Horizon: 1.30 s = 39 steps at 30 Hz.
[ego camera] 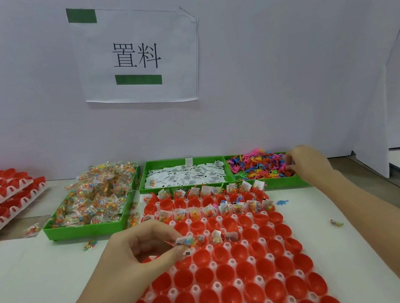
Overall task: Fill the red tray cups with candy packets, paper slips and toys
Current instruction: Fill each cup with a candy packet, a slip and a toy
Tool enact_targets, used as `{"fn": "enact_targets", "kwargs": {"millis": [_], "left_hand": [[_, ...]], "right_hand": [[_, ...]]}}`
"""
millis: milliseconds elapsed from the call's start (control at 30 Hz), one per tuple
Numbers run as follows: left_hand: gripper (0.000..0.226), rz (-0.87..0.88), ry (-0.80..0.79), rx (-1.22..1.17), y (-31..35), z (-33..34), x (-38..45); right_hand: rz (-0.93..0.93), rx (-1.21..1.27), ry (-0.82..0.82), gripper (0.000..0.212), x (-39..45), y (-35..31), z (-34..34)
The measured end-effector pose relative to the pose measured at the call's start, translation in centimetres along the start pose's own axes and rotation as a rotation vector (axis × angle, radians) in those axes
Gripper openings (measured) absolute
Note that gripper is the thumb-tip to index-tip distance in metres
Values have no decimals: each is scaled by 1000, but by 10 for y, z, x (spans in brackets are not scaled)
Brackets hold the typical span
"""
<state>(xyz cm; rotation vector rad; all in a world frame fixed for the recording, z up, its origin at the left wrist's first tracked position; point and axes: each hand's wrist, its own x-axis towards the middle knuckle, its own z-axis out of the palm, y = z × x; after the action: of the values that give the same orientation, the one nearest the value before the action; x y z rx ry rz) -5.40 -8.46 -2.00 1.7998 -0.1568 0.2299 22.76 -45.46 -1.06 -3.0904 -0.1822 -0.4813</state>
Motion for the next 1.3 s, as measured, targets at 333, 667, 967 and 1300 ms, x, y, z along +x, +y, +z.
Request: {"fn": "enact_targets", "kwargs": {"millis": [333,667,967,1300], "left_hand": [[17,-2,19,-13,1,-1,-1],[22,63,28,-83,4,9,-6],[19,58,28,-45,2,6,-4],[19,61,56,-37,4,6,-4]], "right_hand": [[141,585,167,9,-26,-18,-3],[38,710,258,5,-81,-72,-31],[234,549,96,11,-35,-40,-9],[43,707,167,10,-45,-63,-22]]}}
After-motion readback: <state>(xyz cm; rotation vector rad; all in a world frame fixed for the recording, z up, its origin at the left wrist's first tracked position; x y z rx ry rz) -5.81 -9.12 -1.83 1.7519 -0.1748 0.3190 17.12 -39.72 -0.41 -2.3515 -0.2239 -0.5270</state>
